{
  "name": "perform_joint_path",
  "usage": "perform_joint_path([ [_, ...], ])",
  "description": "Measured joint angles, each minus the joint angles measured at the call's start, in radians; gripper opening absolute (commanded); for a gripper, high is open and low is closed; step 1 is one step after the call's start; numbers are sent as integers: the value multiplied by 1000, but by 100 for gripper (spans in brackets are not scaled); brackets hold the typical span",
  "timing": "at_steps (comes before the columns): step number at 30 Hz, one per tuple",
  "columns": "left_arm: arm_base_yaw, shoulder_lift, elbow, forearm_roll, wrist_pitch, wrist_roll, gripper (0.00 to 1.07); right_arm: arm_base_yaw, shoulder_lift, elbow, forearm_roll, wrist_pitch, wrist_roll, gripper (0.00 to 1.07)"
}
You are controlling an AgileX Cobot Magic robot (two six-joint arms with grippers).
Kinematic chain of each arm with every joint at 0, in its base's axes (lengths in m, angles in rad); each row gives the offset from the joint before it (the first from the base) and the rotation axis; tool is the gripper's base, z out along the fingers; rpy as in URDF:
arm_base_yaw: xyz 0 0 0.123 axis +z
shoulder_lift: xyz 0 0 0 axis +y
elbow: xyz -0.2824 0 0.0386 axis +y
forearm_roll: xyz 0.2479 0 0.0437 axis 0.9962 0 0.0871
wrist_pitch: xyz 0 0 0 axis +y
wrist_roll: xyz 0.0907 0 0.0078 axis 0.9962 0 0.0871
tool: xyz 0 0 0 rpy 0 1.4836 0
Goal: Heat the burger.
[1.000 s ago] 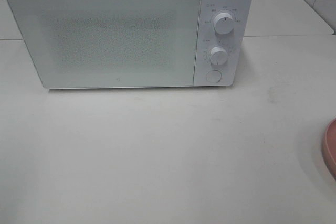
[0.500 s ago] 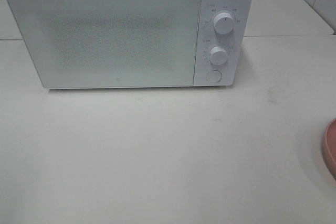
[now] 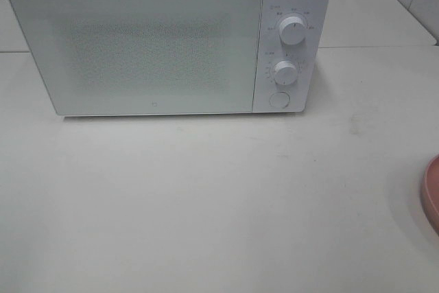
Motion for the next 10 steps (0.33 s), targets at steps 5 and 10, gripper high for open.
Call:
perform_joint_path([
  [5,0,0,0,0,0,0,91,0,0,0,0,0,0,75],
  [10,0,0,0,0,0,0,91,0,0,0,0,0,0,75],
])
